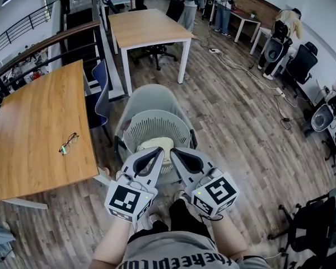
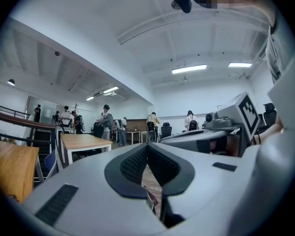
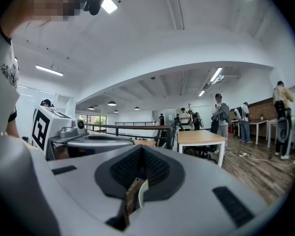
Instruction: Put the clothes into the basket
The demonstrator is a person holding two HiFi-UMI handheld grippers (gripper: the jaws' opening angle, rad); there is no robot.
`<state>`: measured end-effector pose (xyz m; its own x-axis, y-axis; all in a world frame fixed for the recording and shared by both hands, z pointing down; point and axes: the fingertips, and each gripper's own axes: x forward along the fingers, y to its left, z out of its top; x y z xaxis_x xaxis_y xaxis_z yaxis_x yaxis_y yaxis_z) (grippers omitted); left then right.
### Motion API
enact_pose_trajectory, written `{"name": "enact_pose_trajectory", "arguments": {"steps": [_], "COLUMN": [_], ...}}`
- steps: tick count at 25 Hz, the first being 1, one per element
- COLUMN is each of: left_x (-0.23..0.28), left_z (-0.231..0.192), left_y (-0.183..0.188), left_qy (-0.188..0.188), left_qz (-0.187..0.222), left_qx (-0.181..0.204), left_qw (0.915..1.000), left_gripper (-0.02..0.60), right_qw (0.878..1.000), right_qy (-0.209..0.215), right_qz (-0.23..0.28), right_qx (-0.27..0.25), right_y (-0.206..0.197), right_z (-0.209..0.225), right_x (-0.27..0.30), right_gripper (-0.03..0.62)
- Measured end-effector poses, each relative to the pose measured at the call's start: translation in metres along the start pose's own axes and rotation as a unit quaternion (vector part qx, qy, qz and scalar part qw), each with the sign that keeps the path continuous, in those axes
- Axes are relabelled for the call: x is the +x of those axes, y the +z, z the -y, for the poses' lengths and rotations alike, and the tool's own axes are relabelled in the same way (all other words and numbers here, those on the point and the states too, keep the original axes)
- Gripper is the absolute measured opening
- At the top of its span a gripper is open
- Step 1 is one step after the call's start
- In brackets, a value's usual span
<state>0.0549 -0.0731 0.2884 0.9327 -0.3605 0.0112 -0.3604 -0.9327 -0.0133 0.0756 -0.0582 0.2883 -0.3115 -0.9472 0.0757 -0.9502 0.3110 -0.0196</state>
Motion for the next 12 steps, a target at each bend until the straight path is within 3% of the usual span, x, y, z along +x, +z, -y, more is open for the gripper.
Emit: {"name": "enact_pose_trajectory", "arguments": {"steps": [12], "left_x": [0.0005], "left_z": [-0.0017], "left_y": [0.0002], "left_qy": [0.002], "left_qz": [-0.006], "left_qx": [0.005], "left_qw": [1.0], "left_gripper": [0.014], "right_qw": [1.0], "right_qy": [0.002], "right_qz": [-0.001], "right_qx": [0.0], "right_y": [0.0025], "right_z": [0.0], "right_x": [0.003], "right_gripper": [0.009]}}
